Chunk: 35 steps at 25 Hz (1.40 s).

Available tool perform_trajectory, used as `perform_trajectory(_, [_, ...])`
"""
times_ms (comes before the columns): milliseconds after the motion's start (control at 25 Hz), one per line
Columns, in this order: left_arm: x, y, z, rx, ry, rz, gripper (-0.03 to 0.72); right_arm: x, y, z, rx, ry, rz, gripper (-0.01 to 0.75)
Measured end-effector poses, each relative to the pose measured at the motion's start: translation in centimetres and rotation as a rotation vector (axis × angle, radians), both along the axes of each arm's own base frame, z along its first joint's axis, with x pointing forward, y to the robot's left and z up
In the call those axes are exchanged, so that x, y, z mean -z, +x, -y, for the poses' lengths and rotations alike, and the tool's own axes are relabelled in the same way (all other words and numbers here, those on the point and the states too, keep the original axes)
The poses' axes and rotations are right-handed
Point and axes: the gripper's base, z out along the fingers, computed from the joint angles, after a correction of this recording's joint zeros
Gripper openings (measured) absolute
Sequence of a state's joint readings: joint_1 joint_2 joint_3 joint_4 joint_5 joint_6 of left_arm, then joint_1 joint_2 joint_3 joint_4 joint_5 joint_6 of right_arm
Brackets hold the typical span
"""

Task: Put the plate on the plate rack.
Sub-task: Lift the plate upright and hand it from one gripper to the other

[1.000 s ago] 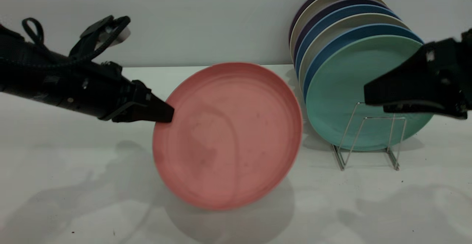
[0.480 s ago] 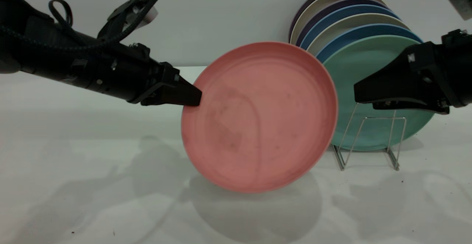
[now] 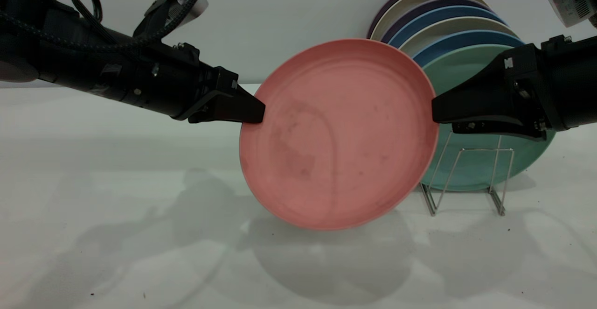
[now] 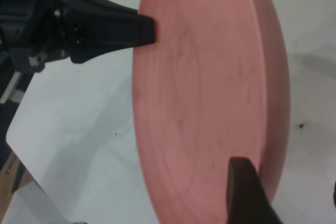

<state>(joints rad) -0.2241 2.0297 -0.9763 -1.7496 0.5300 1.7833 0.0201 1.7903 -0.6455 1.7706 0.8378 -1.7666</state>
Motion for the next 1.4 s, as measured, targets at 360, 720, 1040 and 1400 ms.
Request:
perform_trajectory(360, [0.0,0.0,0.0,-0.008,-0.008,-0.011,0.014,0.0,0.0,0.0,-0.002,0.007,-0.002,0.417])
perform_trajectory(720, [-0.1,-1.1,2.6,0.058,-0.033,-0.033,0.014,0.0,-0.2,-0.7,-0.027,0.012,-0.002,0.417])
perform_trajectory(1040, [-1.0,-1.4,5.5,0.126,-0.032,0.008,0.014,0.0,-0.4,-1.4,-0.046,0.012,-0.012,0.366])
perform_trajectory(1400, [-1.0,-1.4,5.6,0.134,-0.020,0.017,0.033,0.9,-0.3,-0.8,-0.055,-0.113,0.005,0.163])
